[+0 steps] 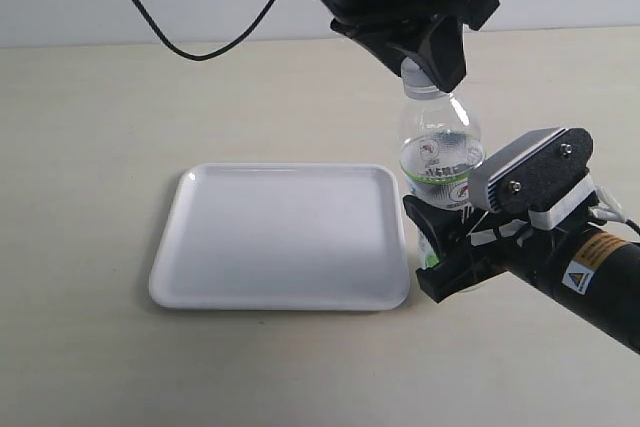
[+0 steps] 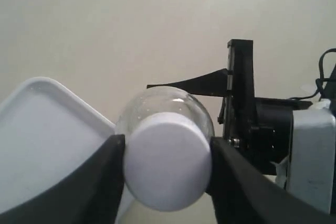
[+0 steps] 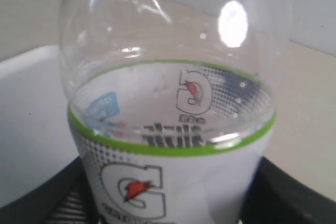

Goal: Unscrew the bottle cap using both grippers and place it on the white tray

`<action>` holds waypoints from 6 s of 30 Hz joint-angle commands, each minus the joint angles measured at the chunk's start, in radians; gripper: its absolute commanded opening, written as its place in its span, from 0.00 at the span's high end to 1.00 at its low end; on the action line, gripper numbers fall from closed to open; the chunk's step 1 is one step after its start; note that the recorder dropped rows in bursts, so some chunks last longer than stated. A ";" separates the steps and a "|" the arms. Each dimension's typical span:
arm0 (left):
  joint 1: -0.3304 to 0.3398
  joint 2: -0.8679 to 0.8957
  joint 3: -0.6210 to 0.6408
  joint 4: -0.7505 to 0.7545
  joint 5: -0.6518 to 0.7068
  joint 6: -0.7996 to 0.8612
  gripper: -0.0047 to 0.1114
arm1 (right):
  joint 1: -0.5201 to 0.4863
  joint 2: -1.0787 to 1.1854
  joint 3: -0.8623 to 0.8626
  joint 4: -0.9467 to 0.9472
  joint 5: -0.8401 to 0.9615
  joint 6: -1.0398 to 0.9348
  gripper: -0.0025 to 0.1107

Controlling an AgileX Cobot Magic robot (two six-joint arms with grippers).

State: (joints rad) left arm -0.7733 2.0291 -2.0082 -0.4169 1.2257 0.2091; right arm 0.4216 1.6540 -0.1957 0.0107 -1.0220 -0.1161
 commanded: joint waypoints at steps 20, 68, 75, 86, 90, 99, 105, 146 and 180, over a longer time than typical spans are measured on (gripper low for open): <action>-0.072 -0.029 -0.003 0.224 -0.005 -0.894 0.96 | 0.003 0.000 -0.001 0.010 -0.062 -0.012 0.98; -0.247 -0.080 0.072 0.805 -0.005 -0.596 0.96 | 0.003 -0.001 0.049 0.085 -0.161 0.103 0.98; -0.185 -0.141 0.299 0.767 -0.174 -0.529 0.96 | 0.003 0.000 0.049 0.119 -0.159 0.060 0.98; -0.063 -0.367 0.720 0.641 -0.495 -0.409 0.96 | 0.003 0.000 0.049 0.129 -0.140 0.063 0.98; -0.001 -0.404 0.865 0.593 -0.675 -0.395 0.96 | 0.003 0.000 0.049 0.133 -0.154 0.066 0.98; 0.058 -0.406 1.076 0.586 -0.955 -0.342 0.96 | 0.003 0.000 0.049 0.133 -0.183 0.027 0.98; 0.058 -0.378 1.091 0.586 -1.006 -0.314 0.96 | 0.003 0.005 0.049 0.135 -0.183 0.032 0.98; 0.076 -0.051 1.063 0.577 -1.031 -0.262 0.96 | 0.003 0.149 -0.033 0.078 -0.199 0.031 0.98; 0.076 -0.141 1.066 0.577 -0.969 -0.297 0.44 | 0.003 0.149 -0.033 0.156 -0.199 0.029 0.98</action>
State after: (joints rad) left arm -0.7025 1.9182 -0.9511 0.1584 0.2492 -0.0714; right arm 0.4216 1.8052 -0.2190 0.1191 -1.1698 -0.0823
